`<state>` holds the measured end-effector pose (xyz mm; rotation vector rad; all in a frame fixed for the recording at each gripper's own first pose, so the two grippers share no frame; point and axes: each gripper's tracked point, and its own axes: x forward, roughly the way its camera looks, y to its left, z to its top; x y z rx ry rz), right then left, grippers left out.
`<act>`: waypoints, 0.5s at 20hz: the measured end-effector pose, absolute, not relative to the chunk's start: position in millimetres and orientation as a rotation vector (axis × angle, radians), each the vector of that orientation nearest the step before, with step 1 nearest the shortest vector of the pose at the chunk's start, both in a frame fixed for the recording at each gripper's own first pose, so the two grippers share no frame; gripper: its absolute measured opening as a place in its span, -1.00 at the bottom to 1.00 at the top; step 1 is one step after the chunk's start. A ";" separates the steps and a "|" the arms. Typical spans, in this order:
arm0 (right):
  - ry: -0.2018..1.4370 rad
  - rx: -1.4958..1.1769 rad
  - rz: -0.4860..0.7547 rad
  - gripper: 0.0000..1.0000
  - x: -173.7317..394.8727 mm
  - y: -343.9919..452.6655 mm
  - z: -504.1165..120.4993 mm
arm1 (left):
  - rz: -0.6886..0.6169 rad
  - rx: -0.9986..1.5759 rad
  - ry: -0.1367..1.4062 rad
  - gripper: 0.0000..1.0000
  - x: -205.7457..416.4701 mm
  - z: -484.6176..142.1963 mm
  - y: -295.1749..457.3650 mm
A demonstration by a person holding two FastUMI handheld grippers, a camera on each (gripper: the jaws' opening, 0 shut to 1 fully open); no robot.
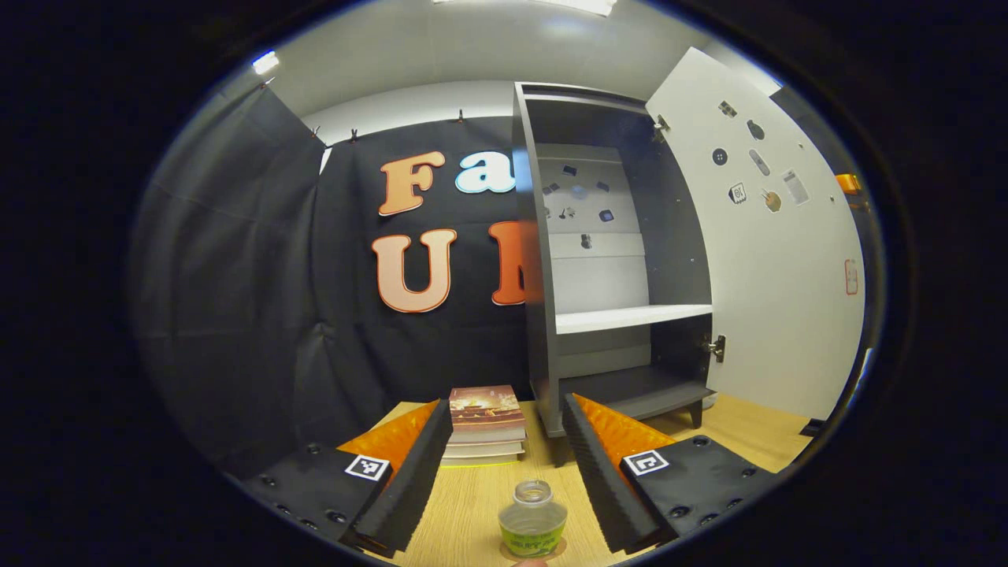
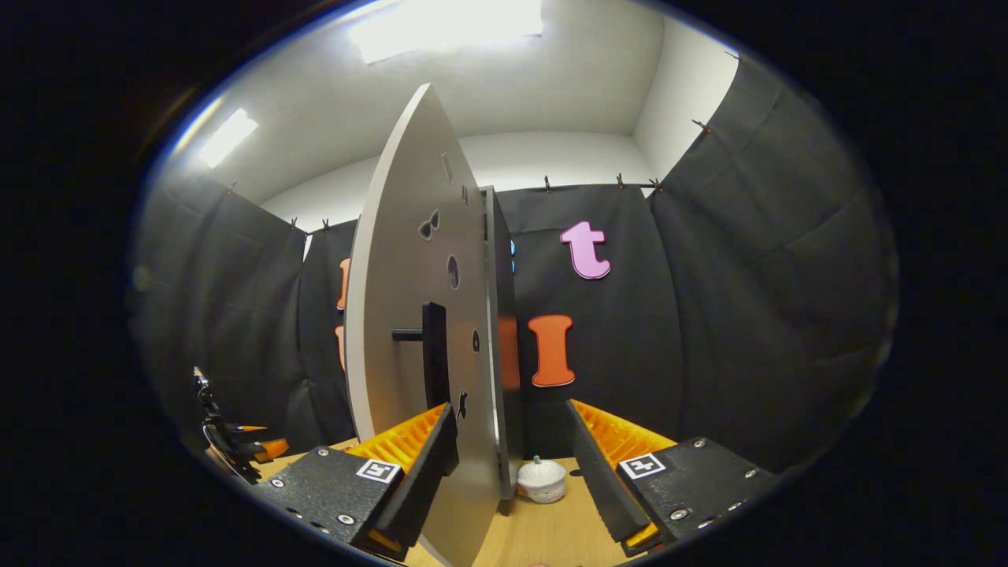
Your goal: Open the cabinet door with the right hand, grasp the bottle in the cabinet with the left hand and place it on the coaster, then close the cabinet door with the right hand.
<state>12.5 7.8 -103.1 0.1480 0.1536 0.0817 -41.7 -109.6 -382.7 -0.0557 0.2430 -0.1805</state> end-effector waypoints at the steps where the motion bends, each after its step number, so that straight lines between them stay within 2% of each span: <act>1: 0.149 0.141 0.083 0.70 12.7 11.2 -100.7 | -0.175 -0.062 0.260 0.85 -38.0 -385.4 -106.8; 6: 0.137 0.060 0.102 0.68 11.9 35.7 -96.0 | -0.148 -0.051 0.218 0.84 -21.5 -362.7 -95.7; 7: 0.133 0.048 0.108 0.82 11.7 41.6 -95.0 | -0.143 -0.044 0.210 0.84 -19.8 -358.6 -94.9; 8: 0.129 0.038 0.120 0.61 13.2 51.3 -97.1 | -0.136 -0.037 0.197 0.85 -17.0 -353.8 -92.4; 10: 0.135 0.047 0.152 0.60 13.8 66.9 -96.8 | -0.132 -0.039 0.182 0.83 -11.7 -347.0 -93.4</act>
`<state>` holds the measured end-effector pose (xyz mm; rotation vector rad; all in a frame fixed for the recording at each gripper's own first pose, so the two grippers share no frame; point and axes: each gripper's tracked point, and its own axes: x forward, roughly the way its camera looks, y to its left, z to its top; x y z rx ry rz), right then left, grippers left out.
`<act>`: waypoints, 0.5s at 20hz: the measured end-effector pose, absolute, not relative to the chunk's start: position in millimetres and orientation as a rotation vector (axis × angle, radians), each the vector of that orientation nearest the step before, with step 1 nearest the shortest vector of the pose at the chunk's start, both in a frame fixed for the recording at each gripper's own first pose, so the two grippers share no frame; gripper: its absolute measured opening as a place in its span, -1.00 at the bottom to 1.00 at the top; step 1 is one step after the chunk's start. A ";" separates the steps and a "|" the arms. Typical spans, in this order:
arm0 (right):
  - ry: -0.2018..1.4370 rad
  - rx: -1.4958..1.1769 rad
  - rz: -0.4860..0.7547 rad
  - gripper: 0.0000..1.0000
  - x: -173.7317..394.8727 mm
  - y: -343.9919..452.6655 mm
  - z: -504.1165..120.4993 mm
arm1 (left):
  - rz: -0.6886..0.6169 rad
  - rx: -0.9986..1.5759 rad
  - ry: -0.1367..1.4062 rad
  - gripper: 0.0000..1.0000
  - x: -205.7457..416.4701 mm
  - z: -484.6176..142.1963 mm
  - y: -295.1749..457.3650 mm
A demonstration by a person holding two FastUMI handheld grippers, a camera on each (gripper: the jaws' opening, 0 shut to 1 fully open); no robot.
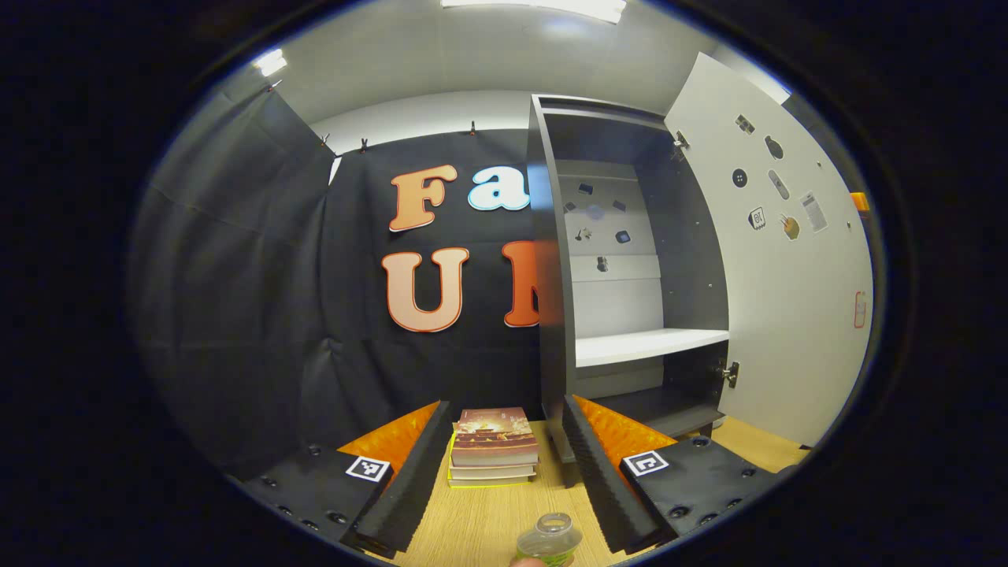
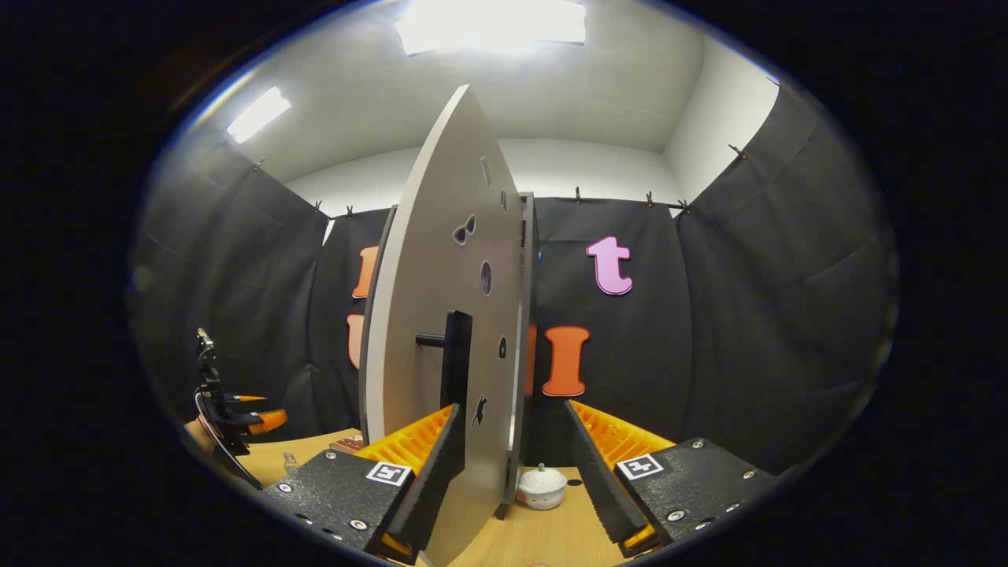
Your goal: Open the cabinet door with the right hand, grasp the bottle in the cabinet with the left hand and place it on the coaster, then close the cabinet door with the right hand.
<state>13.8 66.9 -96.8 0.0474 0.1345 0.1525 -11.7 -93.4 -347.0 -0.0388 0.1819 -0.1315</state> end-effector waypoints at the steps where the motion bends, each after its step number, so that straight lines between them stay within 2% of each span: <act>1: 0.139 0.057 0.171 0.60 12.8 68.6 -95.6 | -0.124 -0.025 0.173 0.84 -9.3 -342.7 -92.3; 10: 0.134 0.079 0.261 0.60 29.1 114.1 -91.9 | -0.110 0.020 0.153 0.87 3.8 -334.8 -94.8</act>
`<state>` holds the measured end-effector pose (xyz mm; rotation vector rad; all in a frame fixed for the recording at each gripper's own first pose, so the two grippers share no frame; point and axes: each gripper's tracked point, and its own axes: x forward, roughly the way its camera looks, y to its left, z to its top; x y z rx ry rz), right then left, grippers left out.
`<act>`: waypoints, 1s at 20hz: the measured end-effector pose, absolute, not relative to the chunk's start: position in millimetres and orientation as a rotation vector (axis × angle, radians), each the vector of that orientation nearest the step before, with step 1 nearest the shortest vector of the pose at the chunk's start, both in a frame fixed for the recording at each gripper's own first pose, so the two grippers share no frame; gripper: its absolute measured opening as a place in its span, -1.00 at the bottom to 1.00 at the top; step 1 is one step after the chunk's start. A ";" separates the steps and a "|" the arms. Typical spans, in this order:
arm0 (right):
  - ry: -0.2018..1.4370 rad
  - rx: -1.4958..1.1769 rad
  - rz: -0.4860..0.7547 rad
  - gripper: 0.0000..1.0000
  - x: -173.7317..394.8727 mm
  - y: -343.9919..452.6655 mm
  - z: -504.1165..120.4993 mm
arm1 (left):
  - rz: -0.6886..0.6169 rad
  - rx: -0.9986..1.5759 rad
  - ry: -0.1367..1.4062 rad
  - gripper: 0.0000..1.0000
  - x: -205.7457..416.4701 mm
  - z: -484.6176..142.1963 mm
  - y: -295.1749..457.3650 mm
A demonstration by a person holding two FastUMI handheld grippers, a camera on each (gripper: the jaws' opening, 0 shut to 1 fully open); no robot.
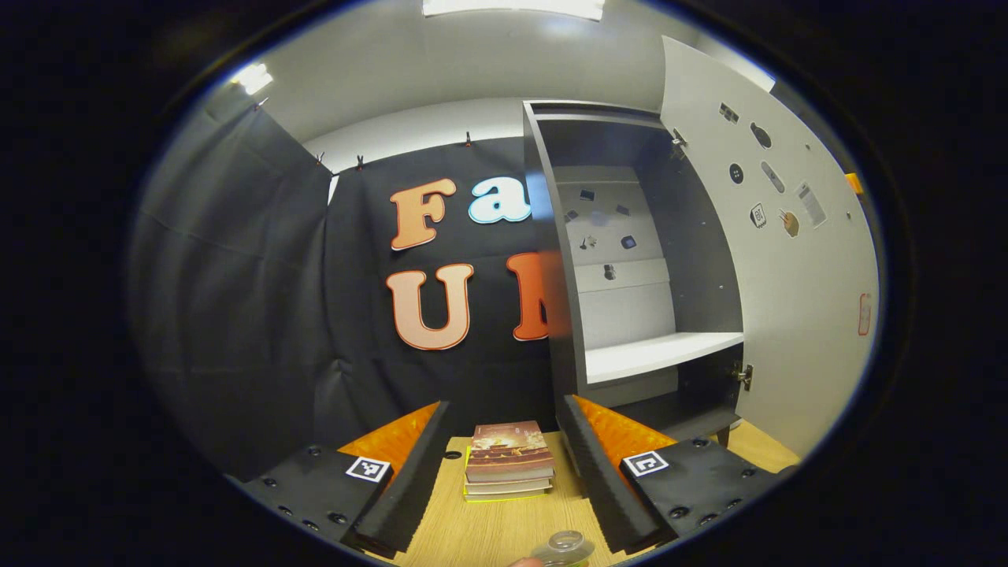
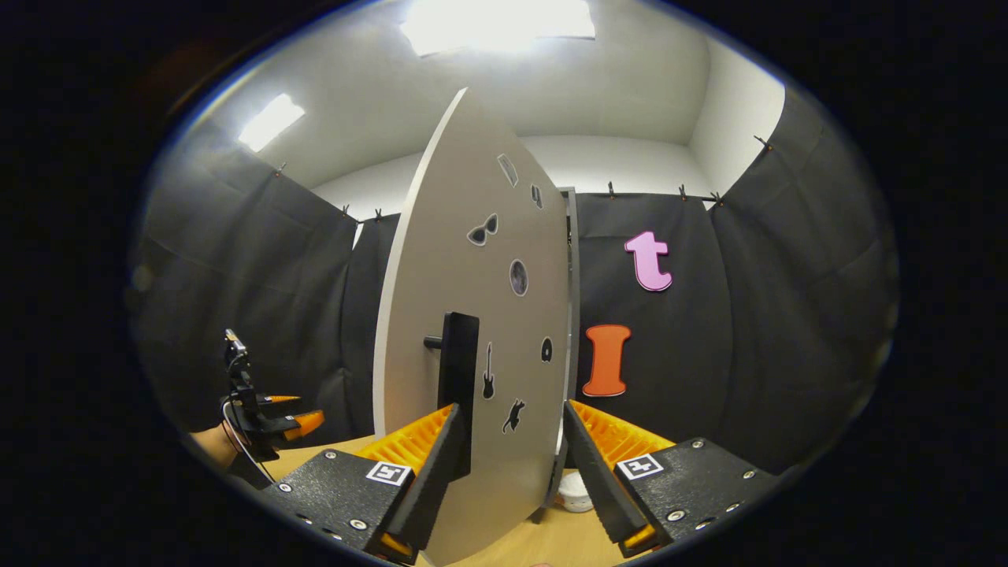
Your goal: Open the cabinet door with the right hand, grasp the bottle in the cabinet with the left hand and place it on the coaster, then close the cabinet door with the right hand.
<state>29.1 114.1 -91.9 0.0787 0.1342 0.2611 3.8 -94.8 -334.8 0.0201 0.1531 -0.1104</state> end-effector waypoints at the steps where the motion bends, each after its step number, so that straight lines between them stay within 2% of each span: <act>1: 0.135 0.082 0.271 0.60 30.2 118.2 -91.8 | -0.111 0.017 0.152 0.87 3.8 -335.6 -94.2; 12: 0.158 0.128 0.450 0.60 51.9 191.9 -97.8 | -0.100 -0.009 0.160 0.87 4.8 -337.6 -94.3; 20: 0.175 0.113 0.539 0.60 97.2 252.5 -103.8 | -0.074 0.000 0.143 0.85 5.6 -333.5 -92.1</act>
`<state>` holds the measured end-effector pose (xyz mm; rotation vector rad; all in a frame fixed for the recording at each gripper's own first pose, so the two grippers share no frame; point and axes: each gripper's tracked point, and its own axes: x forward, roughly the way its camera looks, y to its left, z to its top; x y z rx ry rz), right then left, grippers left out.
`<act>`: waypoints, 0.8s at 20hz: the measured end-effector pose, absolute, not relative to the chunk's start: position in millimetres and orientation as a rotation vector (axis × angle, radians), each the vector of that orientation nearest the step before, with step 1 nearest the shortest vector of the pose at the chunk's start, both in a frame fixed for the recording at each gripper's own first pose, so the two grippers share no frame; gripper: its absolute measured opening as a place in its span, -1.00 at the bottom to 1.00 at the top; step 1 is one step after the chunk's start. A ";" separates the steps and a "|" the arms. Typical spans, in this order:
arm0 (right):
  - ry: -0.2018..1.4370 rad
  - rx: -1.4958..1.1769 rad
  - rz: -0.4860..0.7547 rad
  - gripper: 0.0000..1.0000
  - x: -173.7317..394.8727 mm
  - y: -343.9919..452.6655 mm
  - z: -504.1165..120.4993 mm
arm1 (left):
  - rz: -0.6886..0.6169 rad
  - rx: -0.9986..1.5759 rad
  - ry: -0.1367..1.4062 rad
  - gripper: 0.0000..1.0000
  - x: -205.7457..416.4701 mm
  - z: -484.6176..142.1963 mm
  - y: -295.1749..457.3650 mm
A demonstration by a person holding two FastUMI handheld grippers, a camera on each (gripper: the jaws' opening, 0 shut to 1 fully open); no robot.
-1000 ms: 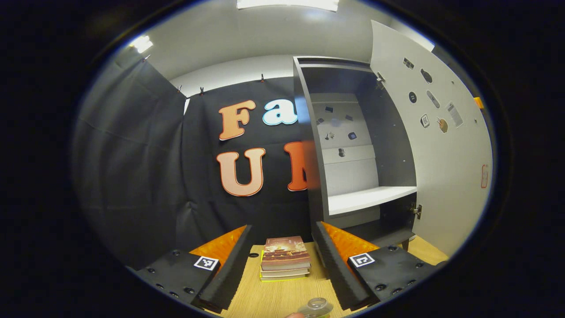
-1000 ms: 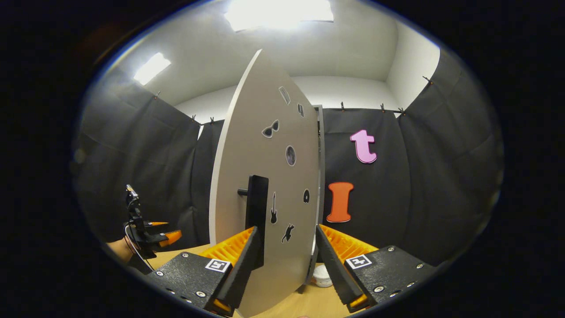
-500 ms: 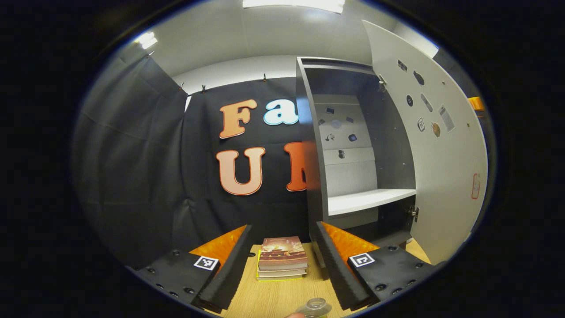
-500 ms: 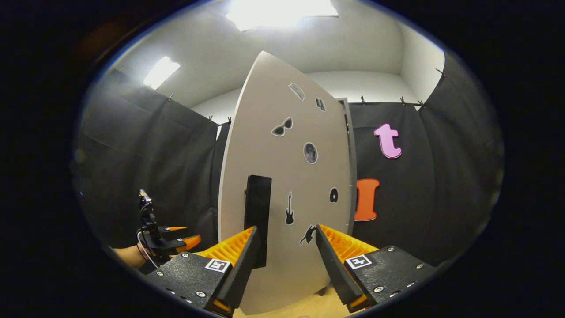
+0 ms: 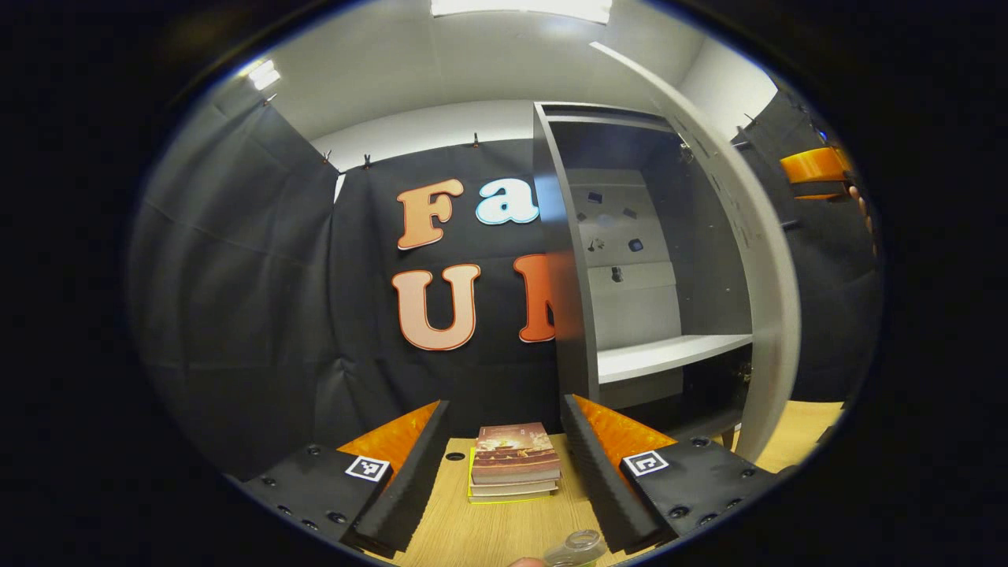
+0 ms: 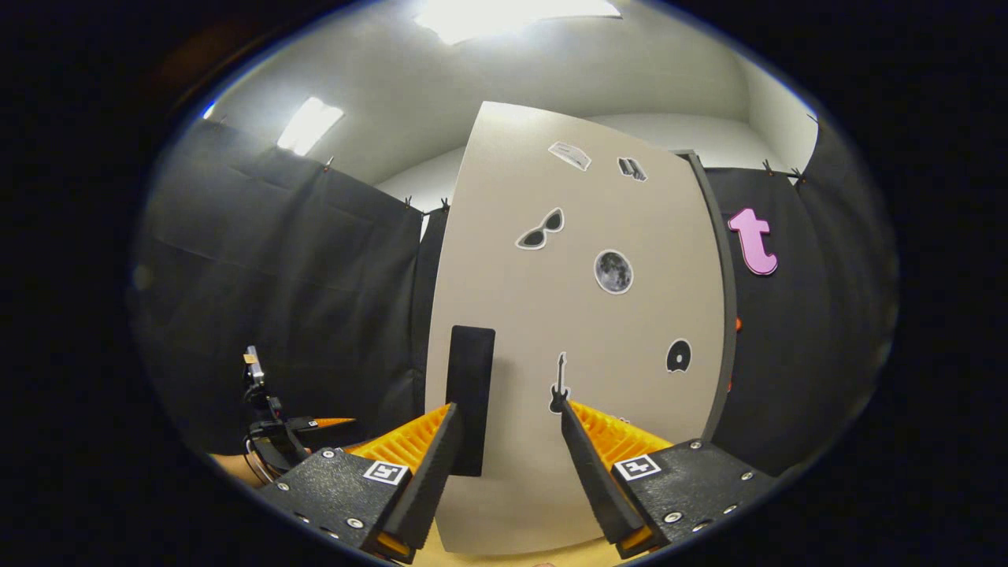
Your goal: Open the cabinet door with the right hand, grasp the bottle in the cabinet with the left hand and place it on the coaster, then close the cabinet door with the right hand.
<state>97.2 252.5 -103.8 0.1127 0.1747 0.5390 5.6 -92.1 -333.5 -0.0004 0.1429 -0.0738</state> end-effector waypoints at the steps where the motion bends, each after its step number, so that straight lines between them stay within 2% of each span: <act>1: 0.182 0.106 0.547 0.61 101.7 259.8 -109.0 | -0.070 -0.003 0.142 0.87 6.7 -334.6 -92.0; 2: 0.189 0.100 0.550 0.61 104.9 266.3 -112.9 | -0.065 -0.007 0.143 0.80 7.7 -336.1 -90.8; 3: 0.198 0.094 0.552 0.62 109.0 272.5 -116.5 | -0.061 -0.010 0.145 0.87 8.0 -337.9 -89.3; 5: 0.229 0.094 0.552 0.63 120.7 284.3 -128.8 | -0.044 -0.015 0.150 0.84 10.2 -342.3 -76.4; 6: 0.245 0.102 0.545 0.72 130.7 289.3 -136.9 | -0.038 -0.019 0.154 0.84 14.4 -344.1 -68.2; 7: 0.258 0.129 0.552 0.63 134.9 293.2 -140.1 | -0.034 -0.024 0.159 0.87 16.9 -347.5 -64.3; 10: 0.235 0.147 0.537 0.63 143.9 292.8 -133.8 | -0.024 -0.027 0.155 0.80 20.9 -349.7 -59.7; 13: 0.228 0.126 0.524 0.65 146.6 297.7 -136.6 | -0.018 -0.015 0.145 0.87 29.6 -348.8 -56.8; 16: 0.231 0.136 0.507 0.65 153.6 303.0 -139.7 | -0.039 -0.024 0.142 0.85 34.8 -350.4 -64.4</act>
